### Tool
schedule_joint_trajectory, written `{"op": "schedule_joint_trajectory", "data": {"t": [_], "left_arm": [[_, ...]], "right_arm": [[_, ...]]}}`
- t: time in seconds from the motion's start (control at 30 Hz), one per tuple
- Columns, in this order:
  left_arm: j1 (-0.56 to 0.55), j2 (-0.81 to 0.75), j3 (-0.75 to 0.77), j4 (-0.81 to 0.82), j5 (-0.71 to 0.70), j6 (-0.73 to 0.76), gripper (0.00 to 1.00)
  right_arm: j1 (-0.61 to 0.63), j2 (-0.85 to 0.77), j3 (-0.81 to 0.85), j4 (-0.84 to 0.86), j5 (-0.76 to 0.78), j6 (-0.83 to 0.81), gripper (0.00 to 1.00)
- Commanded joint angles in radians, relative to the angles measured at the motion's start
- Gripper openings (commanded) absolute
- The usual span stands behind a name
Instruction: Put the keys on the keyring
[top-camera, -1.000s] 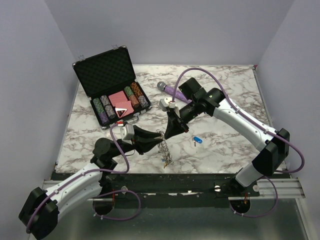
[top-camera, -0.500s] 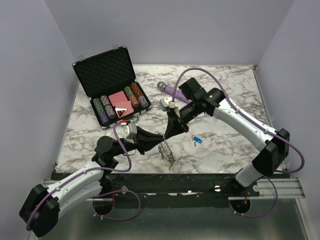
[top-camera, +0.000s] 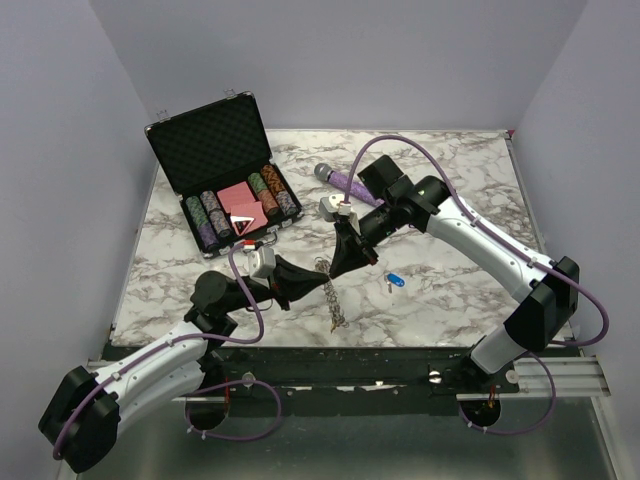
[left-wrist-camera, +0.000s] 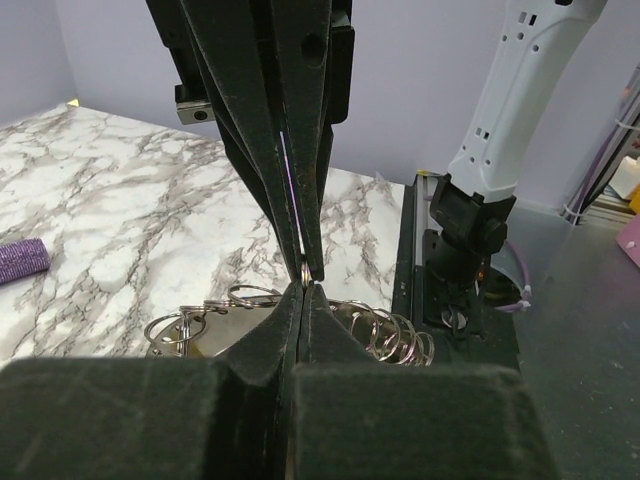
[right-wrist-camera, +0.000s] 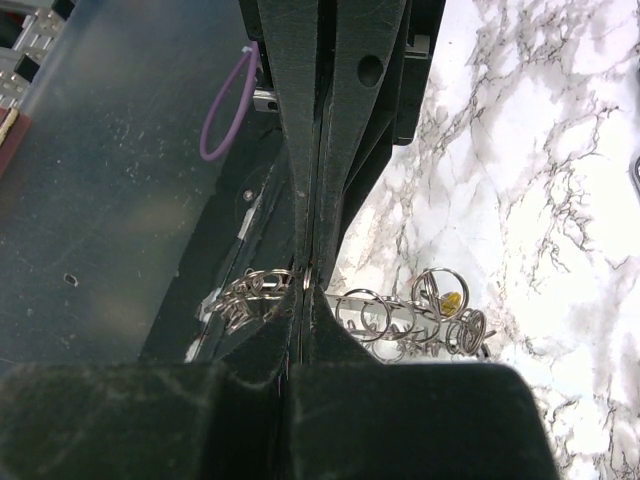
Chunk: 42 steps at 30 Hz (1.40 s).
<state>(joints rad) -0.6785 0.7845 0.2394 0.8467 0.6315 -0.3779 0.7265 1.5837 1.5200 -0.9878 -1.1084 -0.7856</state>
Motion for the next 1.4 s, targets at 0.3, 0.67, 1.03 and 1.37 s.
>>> {"op": "schedule_joint_trajectory", "data": {"t": [0.3,0.67,1.03,1.37], "left_arm": [[-0.003,0.007,0.046,-0.015,0.028,0.001,0.12],[-0.004,0.01,0.043,0.0,0.025,-0.012,0.11],[-0.004,0.006,0.029,0.026,0.001,-0.021,0.0],[0.005,-0.105,-0.087,0.196,0.039,-0.004,0.0]], "right_arm": [[0.001,-0.014,-0.007,0.023,-0.057,0.022,0.0],[0.001,-0.013,-0.015,0.031,-0.062,0.026,0.0],[-0.001,-0.013,-0.018,0.038,-0.07,0.034,0.0],[-0.093,-0.033,0.09,-0.06,-0.14,0.04,0.59]]}}
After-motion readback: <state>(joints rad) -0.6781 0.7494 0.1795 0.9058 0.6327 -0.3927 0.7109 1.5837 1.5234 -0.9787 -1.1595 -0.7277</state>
